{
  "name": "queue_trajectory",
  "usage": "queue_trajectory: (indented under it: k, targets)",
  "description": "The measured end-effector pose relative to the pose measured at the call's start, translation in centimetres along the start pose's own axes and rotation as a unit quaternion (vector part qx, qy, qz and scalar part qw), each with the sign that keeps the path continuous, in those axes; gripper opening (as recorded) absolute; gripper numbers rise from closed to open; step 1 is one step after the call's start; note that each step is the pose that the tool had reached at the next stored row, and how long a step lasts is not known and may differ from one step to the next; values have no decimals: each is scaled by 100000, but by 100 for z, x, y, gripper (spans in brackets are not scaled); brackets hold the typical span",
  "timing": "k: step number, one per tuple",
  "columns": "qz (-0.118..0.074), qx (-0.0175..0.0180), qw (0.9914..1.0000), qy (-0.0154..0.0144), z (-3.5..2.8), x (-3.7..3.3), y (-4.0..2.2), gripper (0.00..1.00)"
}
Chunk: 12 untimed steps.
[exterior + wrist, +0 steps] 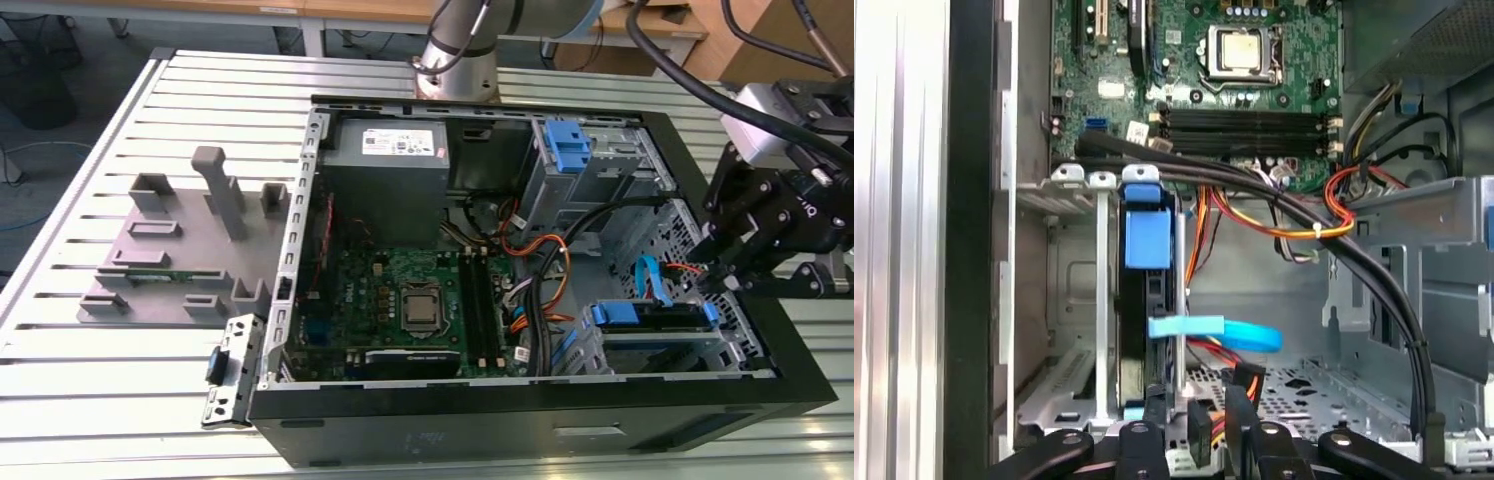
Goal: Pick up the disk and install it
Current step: 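Insert the second disk wire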
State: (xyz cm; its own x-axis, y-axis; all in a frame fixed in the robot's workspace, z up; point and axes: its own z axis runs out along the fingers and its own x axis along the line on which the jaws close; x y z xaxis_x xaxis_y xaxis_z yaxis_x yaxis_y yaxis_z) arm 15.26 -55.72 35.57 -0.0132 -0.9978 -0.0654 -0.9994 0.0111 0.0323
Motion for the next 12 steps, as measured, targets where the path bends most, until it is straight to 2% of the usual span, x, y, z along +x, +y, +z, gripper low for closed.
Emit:
queue_trajectory:
  k: [5,9,12]
  targets:
    - [11,-118,100000,5,37,-4,-94,37]
    - [17,-172,100000,18,69,-3,-132,37]
    - [25,-180,100000,109,116,0,-141,37]
